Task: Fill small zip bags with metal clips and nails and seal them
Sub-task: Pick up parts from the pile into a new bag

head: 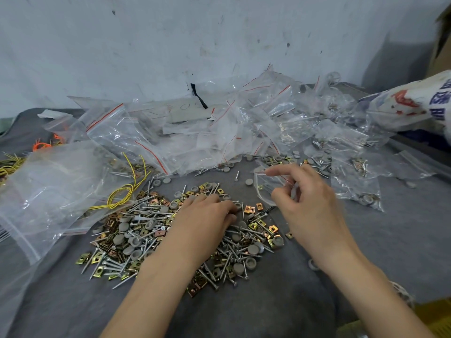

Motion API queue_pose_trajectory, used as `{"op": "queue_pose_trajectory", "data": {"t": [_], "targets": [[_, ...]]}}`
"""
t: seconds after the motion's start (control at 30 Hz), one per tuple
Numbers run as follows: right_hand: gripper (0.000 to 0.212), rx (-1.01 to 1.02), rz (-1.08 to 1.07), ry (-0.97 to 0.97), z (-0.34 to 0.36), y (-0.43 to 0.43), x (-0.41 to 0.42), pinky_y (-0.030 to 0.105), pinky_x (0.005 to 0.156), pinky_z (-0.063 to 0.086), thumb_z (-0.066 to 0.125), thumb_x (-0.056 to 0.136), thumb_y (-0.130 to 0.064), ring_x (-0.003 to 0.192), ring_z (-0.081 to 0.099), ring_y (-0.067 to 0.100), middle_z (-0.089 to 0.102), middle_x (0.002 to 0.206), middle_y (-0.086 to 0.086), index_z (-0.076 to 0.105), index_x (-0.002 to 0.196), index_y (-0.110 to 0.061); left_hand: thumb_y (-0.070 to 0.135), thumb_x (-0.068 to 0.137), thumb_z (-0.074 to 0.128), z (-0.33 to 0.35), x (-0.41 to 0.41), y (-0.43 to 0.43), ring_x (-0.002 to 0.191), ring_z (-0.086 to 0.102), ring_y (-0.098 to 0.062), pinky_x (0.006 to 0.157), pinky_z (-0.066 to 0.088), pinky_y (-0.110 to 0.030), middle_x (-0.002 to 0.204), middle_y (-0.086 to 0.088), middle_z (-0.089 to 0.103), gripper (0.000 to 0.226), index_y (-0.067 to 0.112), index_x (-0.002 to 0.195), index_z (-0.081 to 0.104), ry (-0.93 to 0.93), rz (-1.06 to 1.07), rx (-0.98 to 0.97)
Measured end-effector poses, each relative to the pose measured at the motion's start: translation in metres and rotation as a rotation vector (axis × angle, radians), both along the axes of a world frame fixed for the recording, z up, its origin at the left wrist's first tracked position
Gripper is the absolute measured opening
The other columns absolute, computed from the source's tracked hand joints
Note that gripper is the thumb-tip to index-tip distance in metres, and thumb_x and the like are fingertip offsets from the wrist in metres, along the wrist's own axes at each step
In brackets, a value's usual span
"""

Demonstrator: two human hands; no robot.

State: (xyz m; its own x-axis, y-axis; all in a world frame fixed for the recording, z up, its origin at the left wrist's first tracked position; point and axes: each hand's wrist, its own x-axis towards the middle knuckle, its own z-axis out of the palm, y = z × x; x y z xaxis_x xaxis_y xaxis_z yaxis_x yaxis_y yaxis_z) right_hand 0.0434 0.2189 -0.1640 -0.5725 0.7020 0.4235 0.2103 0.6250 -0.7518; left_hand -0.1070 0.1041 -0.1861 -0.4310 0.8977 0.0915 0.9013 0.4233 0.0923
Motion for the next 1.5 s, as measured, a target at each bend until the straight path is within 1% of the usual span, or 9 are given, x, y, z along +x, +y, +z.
{"op": "queue_pose_trajectory", "data": {"t": [0.3,0.57,0.83,0.97,1.07,1.17,1.3,1.37,1.5], "targets": [[0.03,-0.002,0.003,0.009,0.0,0.0,0.0,0.009,0.065,0.037,0.061,0.087,-0.011,0.075,0.051,0.001,0.052,0.087,-0.012,0.065,0.1,-0.038,0.044,0.102,0.043,-0.003,-0.001,0.01,0.123,0.05,-0.019,0.103,0.036,-0.037,0.128,0.005,0.058,0.033,0.033,0.131,0.054,0.045,0.035,-0.018],[0.023,0.02,-0.004,-0.004,0.0,0.001,-0.001,0.012,0.064,0.036,0.062,0.085,-0.014,0.079,0.051,0.005,0.053,0.083,-0.011,0.057,0.074,-0.033,0.035,0.1,0.044,-0.003,0.003,0.015,0.112,0.054,-0.024,0.098,0.041,-0.04,0.119,-0.004,0.06,0.026,0.02,0.119,0.052,0.064,0.074,-0.022],[0.02,0.083,0.008,-0.036,0.0,0.001,0.0,0.009,0.065,0.035,0.06,0.084,-0.02,0.077,0.049,0.0,0.049,0.08,-0.011,0.055,0.072,-0.035,0.028,0.101,0.041,-0.004,0.001,0.013,0.101,0.054,-0.021,0.084,0.044,-0.033,0.11,-0.002,0.059,0.021,0.02,0.115,0.054,0.053,0.055,0.033],[0.017,0.108,-0.002,-0.062,0.0,0.0,0.0,0.01,0.064,0.034,0.057,0.084,-0.025,0.078,0.049,0.0,0.049,0.08,-0.011,0.054,0.072,-0.036,0.027,0.101,0.044,-0.004,-0.002,0.011,0.106,0.054,-0.02,0.089,0.043,-0.033,0.113,0.0,0.06,0.019,0.02,0.115,0.055,0.017,0.065,0.045],[0.02,0.026,0.001,-0.013,0.0,0.001,-0.001,0.01,0.063,0.035,0.06,0.087,-0.02,0.072,0.049,0.001,0.052,0.081,-0.01,0.057,0.072,-0.034,0.026,0.1,0.046,-0.002,-0.004,0.009,0.109,0.054,-0.018,0.093,0.043,-0.033,0.117,0.002,0.061,0.02,0.022,0.116,0.056,-0.001,0.037,0.05],[0.02,-0.044,0.007,0.017,-0.001,0.003,-0.001,0.009,0.061,0.036,0.06,0.089,-0.016,0.07,0.05,-0.001,0.056,0.086,-0.012,0.063,0.076,-0.031,0.029,0.1,0.048,-0.001,-0.005,0.007,0.103,0.057,-0.01,0.09,0.046,-0.029,0.114,0.009,0.064,0.02,0.026,0.118,0.057,-0.115,0.01,0.196],[0.018,-0.014,0.02,0.021,-0.002,0.002,-0.002,0.008,0.065,0.037,0.064,0.09,-0.013,0.073,0.053,-0.002,0.058,0.089,-0.012,0.067,0.087,-0.03,0.031,0.097,0.059,0.01,0.001,0.01,0.082,0.06,0.01,0.068,0.044,-0.007,0.091,0.023,0.066,0.014,0.038,0.108,0.06,-0.494,0.002,0.562],[0.018,0.002,0.02,0.023,-0.004,0.001,-0.004,0.009,0.066,0.038,0.064,0.091,-0.014,0.075,0.054,0.001,0.058,0.091,-0.012,0.067,0.094,-0.031,0.033,0.096,0.061,0.016,0.006,0.012,0.082,0.061,0.007,0.065,0.042,-0.005,0.091,0.026,0.065,0.011,0.042,0.101,0.061,-0.563,-0.03,0.67],[0.022,0.046,0.013,0.027,-0.006,0.0,-0.006,0.019,0.068,0.042,0.062,0.091,-0.017,0.077,0.057,0.005,0.056,0.093,-0.015,0.063,0.106,-0.032,0.034,0.097,0.059,0.02,0.013,0.016,0.082,0.061,0.001,0.065,0.042,-0.008,0.093,0.026,0.063,0.016,0.042,0.109,0.066,-0.614,-0.073,0.691]]}}
